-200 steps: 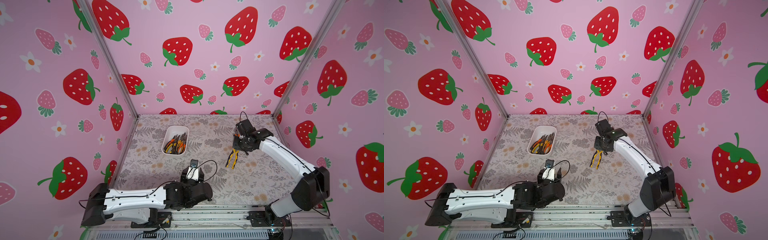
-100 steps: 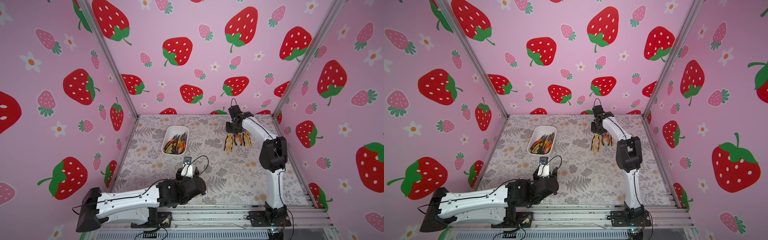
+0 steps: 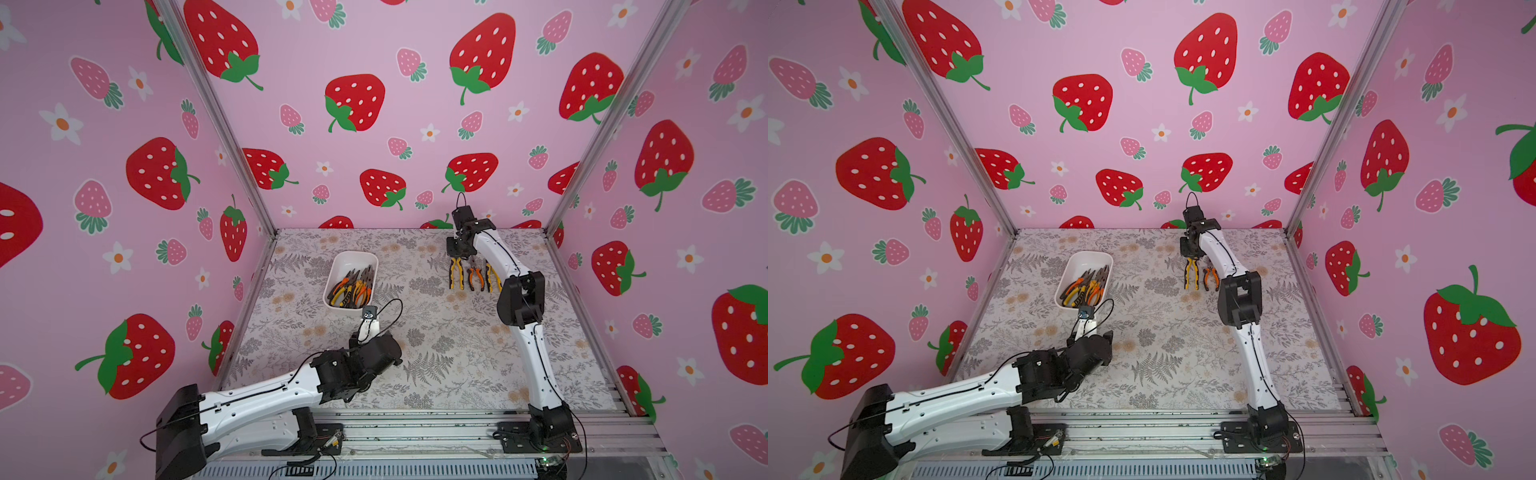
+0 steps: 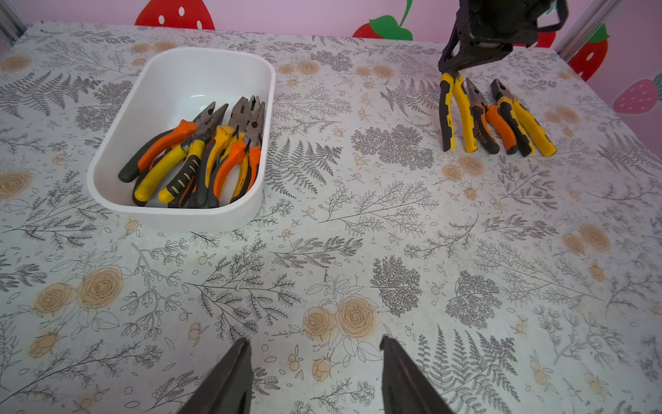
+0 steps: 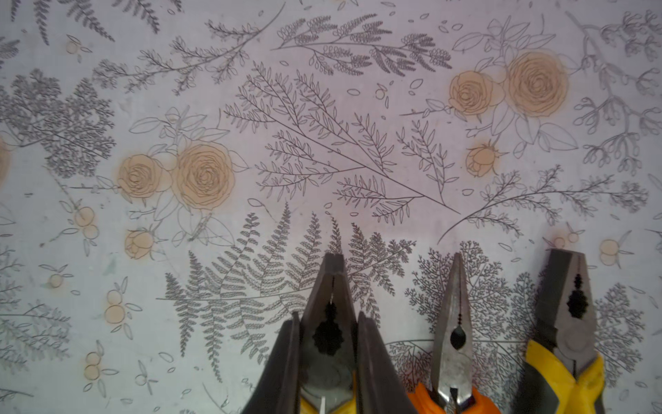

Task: Take the pliers out of the storage box
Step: Place the pliers at the center of the board.

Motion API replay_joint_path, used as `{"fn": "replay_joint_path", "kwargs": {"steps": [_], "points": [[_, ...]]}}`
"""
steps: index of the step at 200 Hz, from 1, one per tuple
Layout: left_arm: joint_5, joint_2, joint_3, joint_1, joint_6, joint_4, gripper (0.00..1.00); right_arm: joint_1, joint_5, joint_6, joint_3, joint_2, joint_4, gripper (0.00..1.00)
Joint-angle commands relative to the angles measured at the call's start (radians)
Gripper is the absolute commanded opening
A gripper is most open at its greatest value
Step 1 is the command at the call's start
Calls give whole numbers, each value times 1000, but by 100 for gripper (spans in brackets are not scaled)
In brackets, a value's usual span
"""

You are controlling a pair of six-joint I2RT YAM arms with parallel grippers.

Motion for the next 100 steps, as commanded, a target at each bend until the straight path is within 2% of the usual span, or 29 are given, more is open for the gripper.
{"fn": "replay_joint_path", "kwargs": {"steps": [1,100], "points": [[60,32,-7,20,30,59,59,-10,-3,-41,14,30,-11,0],[94,93,1,33,20,102,58,-39,-48,-37,-43,48,10,0]]}}
